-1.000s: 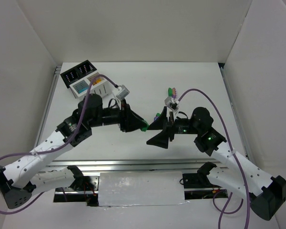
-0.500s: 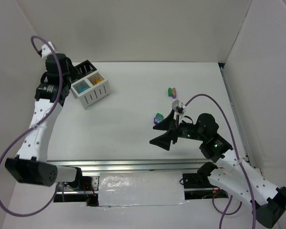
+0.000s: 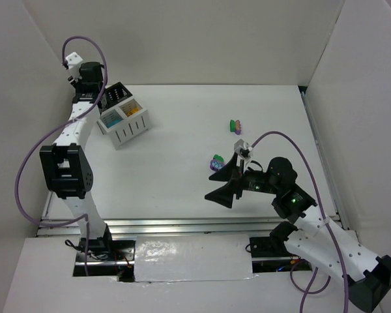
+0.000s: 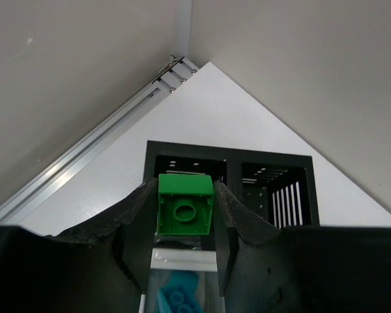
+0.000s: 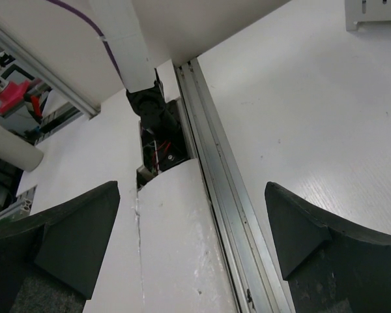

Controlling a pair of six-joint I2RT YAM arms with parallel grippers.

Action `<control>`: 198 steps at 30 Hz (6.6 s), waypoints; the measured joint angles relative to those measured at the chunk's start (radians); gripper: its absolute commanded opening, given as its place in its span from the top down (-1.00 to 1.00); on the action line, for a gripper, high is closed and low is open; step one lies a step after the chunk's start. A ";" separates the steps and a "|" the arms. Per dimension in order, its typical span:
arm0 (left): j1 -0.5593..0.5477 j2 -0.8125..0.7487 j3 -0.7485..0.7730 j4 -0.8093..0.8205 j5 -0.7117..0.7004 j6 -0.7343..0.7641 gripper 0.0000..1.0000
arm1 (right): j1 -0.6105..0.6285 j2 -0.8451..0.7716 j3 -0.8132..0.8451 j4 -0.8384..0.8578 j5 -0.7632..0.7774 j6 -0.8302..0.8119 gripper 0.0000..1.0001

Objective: Sort the legos into containers by color

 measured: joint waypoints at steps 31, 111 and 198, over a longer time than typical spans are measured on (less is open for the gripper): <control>0.035 0.171 0.101 0.048 0.082 0.009 -0.62 | 0.000 0.069 0.000 0.025 -0.100 0.000 -0.99; -0.474 -0.999 -0.846 -0.365 0.702 -0.117 -0.99 | 0.117 0.763 0.365 -0.424 0.800 -0.171 0.88; -0.563 -1.090 -0.928 0.608 1.426 -0.412 1.00 | 0.351 0.306 0.296 0.131 0.249 0.230 1.00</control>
